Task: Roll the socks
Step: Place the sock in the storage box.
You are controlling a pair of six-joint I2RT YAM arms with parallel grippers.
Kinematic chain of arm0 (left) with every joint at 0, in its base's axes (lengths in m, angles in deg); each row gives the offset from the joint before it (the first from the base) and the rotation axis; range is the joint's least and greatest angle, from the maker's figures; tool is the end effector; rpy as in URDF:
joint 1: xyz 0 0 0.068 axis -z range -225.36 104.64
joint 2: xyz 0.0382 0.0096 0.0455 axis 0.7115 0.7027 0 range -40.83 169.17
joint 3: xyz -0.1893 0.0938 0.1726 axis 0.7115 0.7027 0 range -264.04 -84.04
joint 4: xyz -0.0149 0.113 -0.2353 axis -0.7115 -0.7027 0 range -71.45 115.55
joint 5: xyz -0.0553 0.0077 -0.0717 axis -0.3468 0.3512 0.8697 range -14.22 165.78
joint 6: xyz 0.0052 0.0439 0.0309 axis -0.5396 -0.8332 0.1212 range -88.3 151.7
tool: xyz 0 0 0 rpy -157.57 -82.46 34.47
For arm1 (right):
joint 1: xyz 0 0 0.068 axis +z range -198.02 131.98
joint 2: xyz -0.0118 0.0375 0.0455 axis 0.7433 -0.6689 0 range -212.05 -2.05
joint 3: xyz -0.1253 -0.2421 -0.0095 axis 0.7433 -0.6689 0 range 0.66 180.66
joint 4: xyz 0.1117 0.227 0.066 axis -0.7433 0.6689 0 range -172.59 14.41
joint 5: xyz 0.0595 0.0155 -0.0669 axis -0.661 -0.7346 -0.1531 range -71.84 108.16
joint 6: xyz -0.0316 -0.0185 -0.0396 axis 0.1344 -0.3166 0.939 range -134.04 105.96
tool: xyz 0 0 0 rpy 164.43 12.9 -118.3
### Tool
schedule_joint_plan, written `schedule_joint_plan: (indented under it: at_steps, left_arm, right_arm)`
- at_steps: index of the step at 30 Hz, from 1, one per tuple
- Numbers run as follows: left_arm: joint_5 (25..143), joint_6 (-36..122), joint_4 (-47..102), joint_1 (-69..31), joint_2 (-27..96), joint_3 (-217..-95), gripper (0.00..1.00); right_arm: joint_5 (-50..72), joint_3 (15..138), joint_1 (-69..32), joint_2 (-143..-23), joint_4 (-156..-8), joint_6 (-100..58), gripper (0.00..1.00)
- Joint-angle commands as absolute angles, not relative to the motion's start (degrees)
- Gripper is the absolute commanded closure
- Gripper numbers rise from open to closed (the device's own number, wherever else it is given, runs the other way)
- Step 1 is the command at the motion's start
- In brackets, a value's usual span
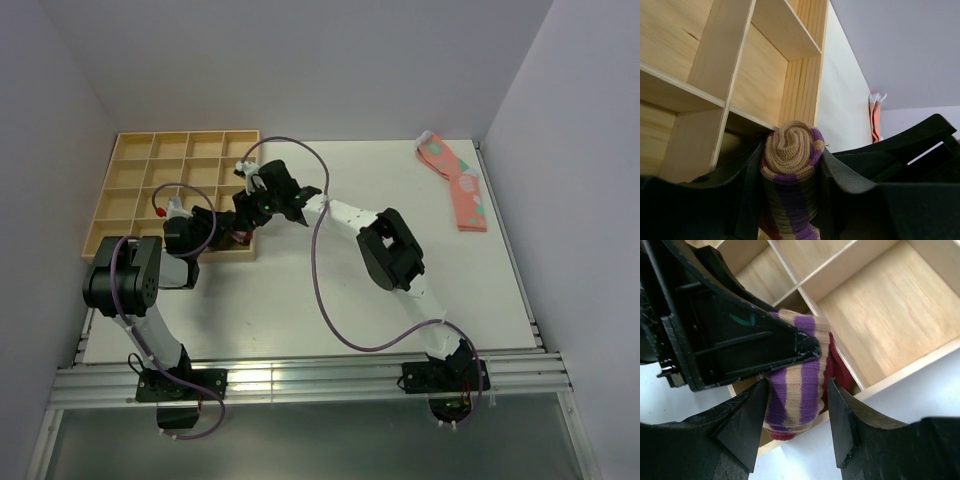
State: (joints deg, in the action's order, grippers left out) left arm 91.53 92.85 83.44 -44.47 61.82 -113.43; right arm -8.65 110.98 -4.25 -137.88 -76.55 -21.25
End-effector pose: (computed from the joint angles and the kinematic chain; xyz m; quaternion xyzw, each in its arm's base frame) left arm 0.3100 -0.0144 0.1250 -0.3236 0.7231 -0.4027 0.4585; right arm 0.3834 0.3895 0.1908 -0.3738 0.7706 0.3870 0.3417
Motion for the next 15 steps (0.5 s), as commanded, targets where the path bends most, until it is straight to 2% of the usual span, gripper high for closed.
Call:
schedule_joint_plan:
  at_steps: [1, 15]
  left_arm:
    - [90.98, 92.17, 82.68, -44.92, 63.49, -115.24, 1.0]
    - [91.43, 93.93, 83.91, -44.92, 64.55, -115.51, 1.0]
  right_arm:
    - [-9.53, 115.7, -3.02, -139.69, -73.37, -18.88, 0.41]
    - [-10.5, 118.96, -2.05, -142.15, -67.92, -18.88, 0.4]
